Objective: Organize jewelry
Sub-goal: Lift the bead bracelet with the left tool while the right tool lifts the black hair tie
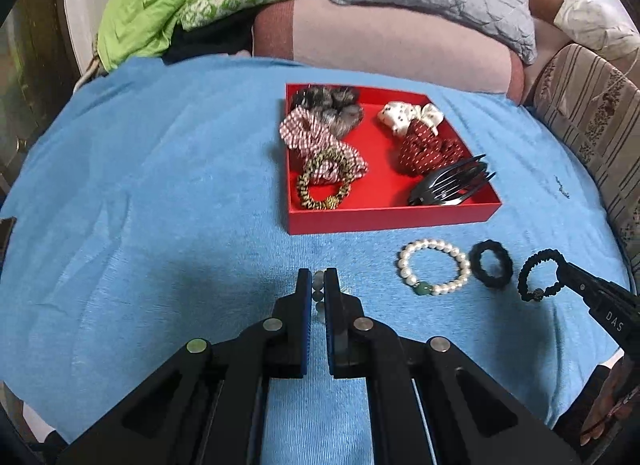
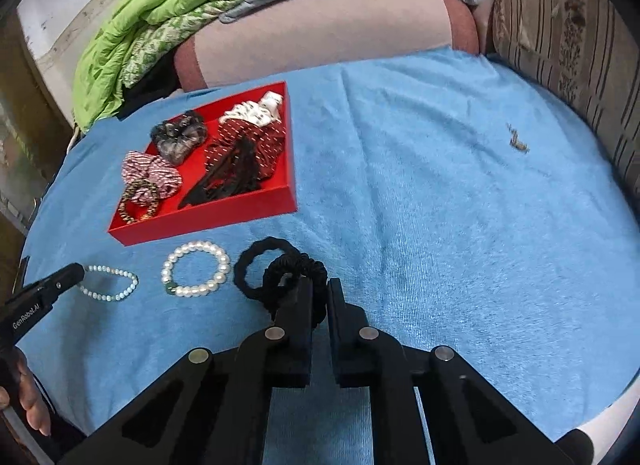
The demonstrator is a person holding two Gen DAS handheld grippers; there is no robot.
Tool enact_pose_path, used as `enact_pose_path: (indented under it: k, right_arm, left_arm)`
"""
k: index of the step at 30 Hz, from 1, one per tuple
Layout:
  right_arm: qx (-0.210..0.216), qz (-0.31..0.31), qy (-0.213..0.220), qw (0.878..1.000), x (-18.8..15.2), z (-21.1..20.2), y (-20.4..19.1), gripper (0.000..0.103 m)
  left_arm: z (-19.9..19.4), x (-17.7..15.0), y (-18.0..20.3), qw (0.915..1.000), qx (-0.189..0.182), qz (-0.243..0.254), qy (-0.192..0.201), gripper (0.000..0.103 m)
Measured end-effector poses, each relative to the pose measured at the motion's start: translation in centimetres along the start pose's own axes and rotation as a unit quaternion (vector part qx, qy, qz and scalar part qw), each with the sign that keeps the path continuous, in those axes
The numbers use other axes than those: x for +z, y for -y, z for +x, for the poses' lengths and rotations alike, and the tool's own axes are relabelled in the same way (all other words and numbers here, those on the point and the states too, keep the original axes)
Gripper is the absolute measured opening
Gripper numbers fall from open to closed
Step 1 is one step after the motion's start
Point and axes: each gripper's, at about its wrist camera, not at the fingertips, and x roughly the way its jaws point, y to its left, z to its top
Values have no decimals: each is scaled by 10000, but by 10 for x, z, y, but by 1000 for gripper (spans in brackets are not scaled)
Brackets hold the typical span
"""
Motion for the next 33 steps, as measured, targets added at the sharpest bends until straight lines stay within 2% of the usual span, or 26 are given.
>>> enact_pose_path:
  k: [7, 15, 33]
  right_arm:
    - [34, -258, 253, 9993, 2, -26, -18, 8]
    - [-7, -392, 345, 9986, 3, -42, -31, 8]
    - [-17, -654, 563, 9963, 14, -63, -53, 8]
  left_arm:
    - [-32, 2, 5, 9997, 31, 109, 229, 5]
    - [-63, 5, 16, 9979, 150, 299, 555, 5]
    - [-81, 18, 19, 9956, 290, 514, 733, 6]
